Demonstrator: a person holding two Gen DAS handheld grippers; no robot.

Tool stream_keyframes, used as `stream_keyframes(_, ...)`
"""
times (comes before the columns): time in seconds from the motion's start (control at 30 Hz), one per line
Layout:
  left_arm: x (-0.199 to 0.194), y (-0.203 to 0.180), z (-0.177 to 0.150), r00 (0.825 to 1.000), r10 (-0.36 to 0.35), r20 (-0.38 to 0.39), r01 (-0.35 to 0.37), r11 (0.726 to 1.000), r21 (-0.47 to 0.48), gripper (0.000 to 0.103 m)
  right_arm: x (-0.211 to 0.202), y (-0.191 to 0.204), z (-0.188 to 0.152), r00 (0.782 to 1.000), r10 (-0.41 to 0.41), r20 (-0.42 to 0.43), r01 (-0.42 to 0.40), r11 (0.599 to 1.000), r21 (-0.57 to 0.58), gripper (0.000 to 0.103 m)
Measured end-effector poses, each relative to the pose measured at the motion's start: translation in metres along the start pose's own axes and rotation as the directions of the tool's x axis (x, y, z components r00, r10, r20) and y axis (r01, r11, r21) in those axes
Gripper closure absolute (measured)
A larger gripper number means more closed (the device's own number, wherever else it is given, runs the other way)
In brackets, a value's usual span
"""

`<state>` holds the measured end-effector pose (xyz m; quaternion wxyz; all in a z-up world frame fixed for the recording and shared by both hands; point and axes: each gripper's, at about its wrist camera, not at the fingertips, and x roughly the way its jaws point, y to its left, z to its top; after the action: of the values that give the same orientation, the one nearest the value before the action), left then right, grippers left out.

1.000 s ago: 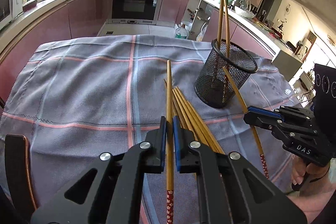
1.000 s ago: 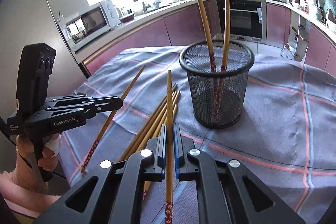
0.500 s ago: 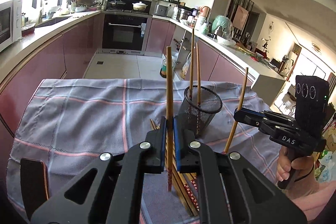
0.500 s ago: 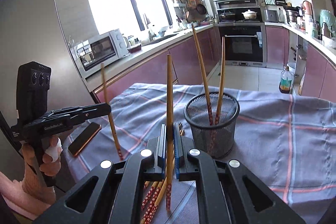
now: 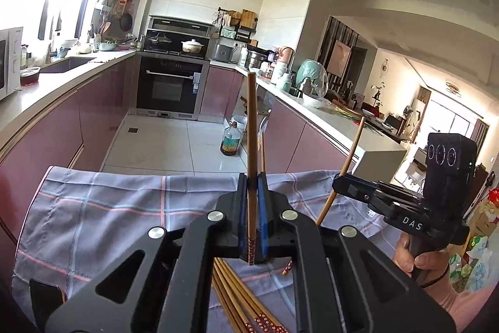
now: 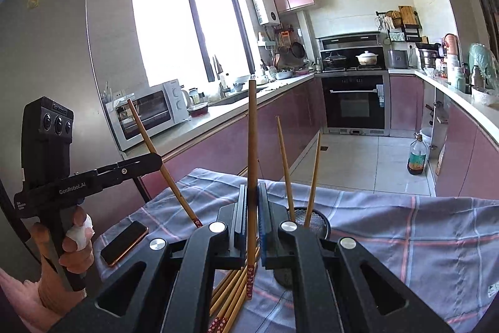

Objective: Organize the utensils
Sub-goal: 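Raise both held chopsticks upright and carry them over the mesh cup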

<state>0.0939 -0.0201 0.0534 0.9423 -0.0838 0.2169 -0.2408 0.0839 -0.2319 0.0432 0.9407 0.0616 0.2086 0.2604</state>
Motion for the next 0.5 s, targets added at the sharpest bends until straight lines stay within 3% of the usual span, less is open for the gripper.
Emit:
stream_keyframes(0.37,0.024,-0.027,0.040,0.998,-0.042,0.040,0.041,0.999,0.030,0.096,-0.003,-0.015,0.035,0.994,-0.052,0.093,0.054,0.998,-0.016,0.098)
stream_keyframes(0.5,0.038,-0.037,0.043,0.999,-0.034,0.020,0.033,0.998,0.055,0.096,0.008,-0.022,0.039,0.994,-0.070,0.085,0.071,0.997,-0.010,0.098)
